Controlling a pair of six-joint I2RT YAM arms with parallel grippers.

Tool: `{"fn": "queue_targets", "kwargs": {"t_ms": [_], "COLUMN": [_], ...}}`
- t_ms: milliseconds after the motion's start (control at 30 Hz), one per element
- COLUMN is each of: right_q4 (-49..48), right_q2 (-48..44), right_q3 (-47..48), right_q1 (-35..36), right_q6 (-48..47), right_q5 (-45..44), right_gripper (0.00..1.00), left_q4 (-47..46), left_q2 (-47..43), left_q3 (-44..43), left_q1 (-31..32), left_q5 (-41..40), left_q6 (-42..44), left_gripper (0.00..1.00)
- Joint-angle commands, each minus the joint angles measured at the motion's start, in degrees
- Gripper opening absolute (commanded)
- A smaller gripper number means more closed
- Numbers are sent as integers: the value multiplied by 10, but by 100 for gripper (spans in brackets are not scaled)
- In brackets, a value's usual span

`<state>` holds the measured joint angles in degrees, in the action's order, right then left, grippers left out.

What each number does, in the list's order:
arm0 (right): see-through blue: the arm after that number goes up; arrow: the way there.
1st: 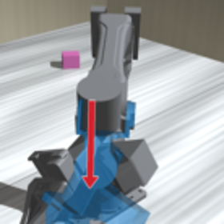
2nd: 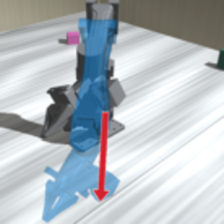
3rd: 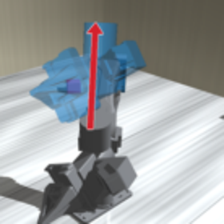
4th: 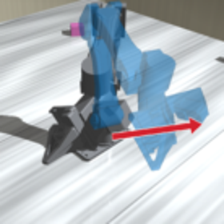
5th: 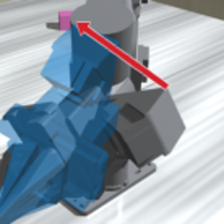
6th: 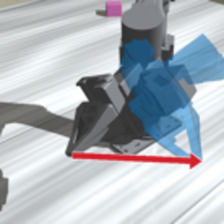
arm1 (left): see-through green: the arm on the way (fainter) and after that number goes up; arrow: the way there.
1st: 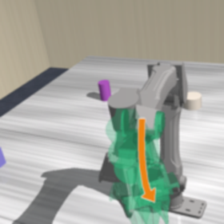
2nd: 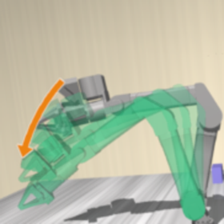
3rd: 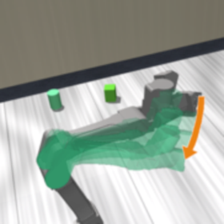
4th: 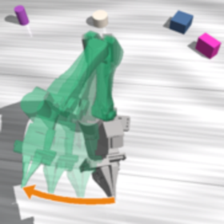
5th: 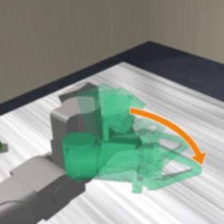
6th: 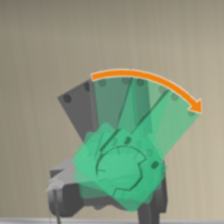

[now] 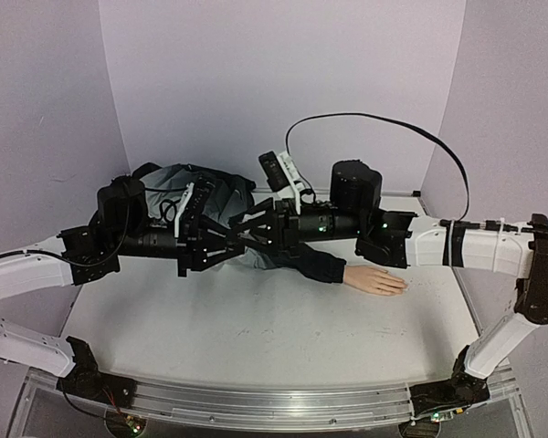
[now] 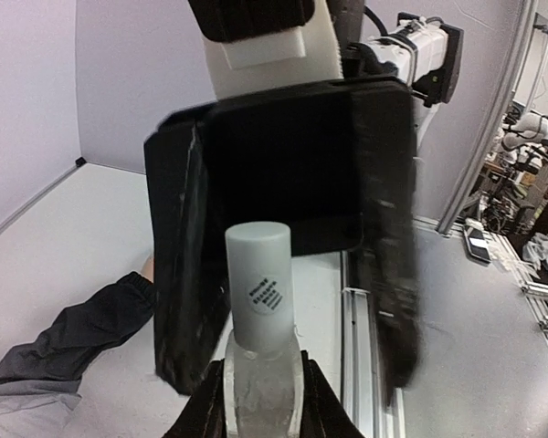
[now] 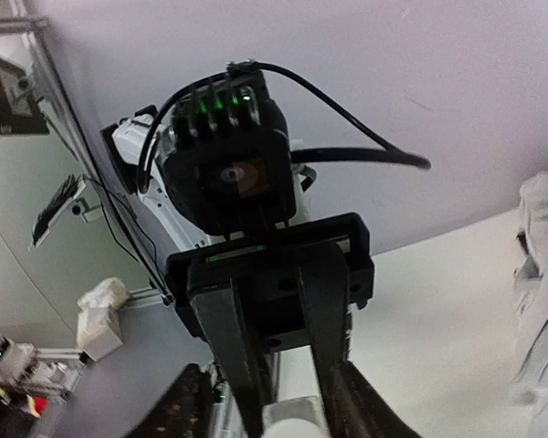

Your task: Paint the nails

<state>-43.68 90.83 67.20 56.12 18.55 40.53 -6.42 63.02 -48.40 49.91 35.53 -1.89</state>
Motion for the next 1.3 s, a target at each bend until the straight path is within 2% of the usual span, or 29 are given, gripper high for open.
{"fn": "queue_targets", "kwargs": {"t_ms": [0,67,100,200,333,533,733,900,1000,1267], "right_q4": [71,119,144,198,299,309,312,423,463,486], "right_q2": [-17,-28,-34,-55,-57,-27,20,55,78,132], "right_q3": [54,69,78,93,129,165,221,299,336,399], "right_q1": [25,24,21,9,-8,-8,-8,-8,-8,-8], "right_q6": [15,39,50,86,128,154,142,117,110,104], "right_q5": [-142,-206,-223,-238,-273,-275,-228,-218,-212,-171], "right_gripper": [66,82,85,91,91,79,78,76,69,35], "left_q4": [-44,-44,-43,-38,-32,-27,-15,3,9,15], "left_q2": [-18,-24,-26,-31,-39,-42,-37,-31,-25,-20], "left_q3": [-3,2,2,6,7,5,0,-6,-10,-13], "left_q1": [3,3,3,6,11,12,15,19,18,20], "left_q5": [-96,-148,-164,-201,-242,-279,-278,-315,-312,-310], "left_q6": [18,41,50,77,92,97,118,142,143,144], "left_gripper": [0,0,0,0,0,0,0,0,0,0]}}
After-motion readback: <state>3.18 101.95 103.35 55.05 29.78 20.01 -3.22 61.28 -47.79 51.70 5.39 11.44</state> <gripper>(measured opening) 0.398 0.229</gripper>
